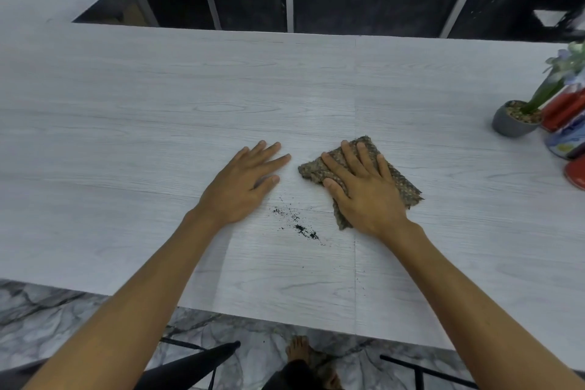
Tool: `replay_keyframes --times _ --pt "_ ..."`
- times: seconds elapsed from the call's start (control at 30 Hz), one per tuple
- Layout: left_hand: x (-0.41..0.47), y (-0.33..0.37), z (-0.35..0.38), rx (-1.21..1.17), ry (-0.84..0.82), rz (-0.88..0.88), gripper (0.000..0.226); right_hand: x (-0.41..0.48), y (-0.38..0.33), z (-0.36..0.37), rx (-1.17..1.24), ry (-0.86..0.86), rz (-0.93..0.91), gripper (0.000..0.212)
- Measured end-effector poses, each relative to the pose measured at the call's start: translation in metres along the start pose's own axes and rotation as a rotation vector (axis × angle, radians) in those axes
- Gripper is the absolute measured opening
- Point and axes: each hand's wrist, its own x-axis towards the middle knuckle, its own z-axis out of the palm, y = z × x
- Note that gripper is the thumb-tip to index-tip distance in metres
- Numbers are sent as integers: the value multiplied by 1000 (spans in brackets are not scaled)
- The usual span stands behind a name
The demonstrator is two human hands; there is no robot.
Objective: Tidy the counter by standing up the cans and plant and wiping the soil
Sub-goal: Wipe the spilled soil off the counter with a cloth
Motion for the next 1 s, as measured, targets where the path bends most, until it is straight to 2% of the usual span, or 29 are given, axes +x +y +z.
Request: replay_keyframes --times 0.1,0.2,0.3,0.37,0.43,0.53,0.63,0.7,0.87,1.0 --pt "1 0 0 -7 0 2 44 -7 -10 4 10 10 -82 63" --pt "-1 1 -1 -25 -4 1 44 -20 -2 3 121 19 -159 61" --pt "-4 2 -4 -78 13 -24 42 -25 2 -11 400 18 -74 44" --pt "-7 3 -7 -66 33 -28 42 -33 -9 -24 609 -13 -27 41" --pt "-12 2 -12 -32 53 -25 43 -44 -29 -31 704 -66 -38 42" --pt "-25 0 -13 -2 43 -46 44 -58 -57 -12 578 -149 -138 51" --pt "-34 -2 -8 36 -1 -40 46 -63 -64 11 208 -69 -154 58" --pt "-35 -2 -6 55 3 -41 46 -58 -59 13 91 -15 -124 59" --pt "-34 -3 -4 64 18 -40 46 -31 -48 11 11 -17 -10 59" --pt "-33 -3 -4 63 24 -43 46 -50 -61 16 18 -12 -114 55"
